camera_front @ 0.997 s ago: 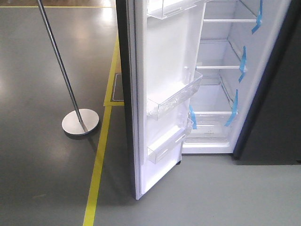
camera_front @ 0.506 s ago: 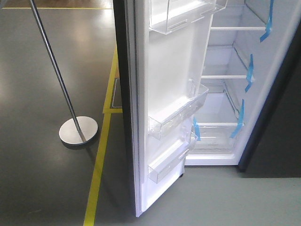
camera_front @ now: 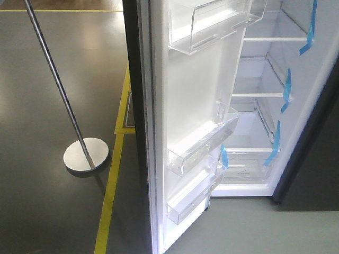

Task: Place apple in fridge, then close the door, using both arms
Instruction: 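Approach the open refrigerator door shelves with the apple held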

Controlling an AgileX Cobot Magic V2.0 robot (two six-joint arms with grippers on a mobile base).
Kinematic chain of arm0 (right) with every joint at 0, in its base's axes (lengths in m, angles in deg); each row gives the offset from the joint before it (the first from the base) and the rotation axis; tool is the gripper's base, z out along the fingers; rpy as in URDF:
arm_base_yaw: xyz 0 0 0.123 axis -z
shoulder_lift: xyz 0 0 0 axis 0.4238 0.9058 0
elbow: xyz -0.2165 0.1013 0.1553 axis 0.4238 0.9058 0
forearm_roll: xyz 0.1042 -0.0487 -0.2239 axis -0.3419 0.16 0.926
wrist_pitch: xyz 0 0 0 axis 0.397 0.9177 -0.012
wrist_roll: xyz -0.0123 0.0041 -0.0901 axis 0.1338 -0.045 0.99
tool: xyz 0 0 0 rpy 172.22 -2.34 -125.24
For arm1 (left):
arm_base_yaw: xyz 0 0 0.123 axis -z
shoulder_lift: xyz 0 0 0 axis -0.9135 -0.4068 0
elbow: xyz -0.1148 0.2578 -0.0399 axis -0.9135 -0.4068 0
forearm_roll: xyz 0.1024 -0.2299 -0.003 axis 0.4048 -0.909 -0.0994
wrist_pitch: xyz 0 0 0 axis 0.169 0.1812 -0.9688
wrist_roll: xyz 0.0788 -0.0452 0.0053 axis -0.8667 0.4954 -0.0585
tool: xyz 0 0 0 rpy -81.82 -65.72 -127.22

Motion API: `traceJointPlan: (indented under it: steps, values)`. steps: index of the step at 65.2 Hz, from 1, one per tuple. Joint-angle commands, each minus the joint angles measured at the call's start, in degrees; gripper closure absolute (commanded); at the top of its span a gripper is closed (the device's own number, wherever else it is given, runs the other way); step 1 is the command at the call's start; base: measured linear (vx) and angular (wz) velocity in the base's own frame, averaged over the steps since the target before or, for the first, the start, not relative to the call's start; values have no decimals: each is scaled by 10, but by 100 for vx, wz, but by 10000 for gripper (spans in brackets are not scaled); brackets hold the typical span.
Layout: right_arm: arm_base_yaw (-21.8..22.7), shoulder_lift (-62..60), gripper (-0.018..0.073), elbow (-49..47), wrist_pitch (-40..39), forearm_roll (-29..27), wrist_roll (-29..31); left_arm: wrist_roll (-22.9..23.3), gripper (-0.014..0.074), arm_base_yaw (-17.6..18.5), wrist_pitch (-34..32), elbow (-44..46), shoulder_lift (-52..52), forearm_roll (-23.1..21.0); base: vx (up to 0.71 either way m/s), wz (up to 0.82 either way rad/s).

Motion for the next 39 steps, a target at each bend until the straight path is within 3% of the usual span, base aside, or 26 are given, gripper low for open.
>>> traceJointPlan:
  steps: [1, 39]
  values:
    - [2, 4, 426, -12, -47, -9, 4, 2, 602, 0, -44, 10, 7, -5, 11, 0]
    - [2, 4, 426, -12, -48, -9, 4, 2, 602, 0, -44, 10, 7, -5, 9, -1]
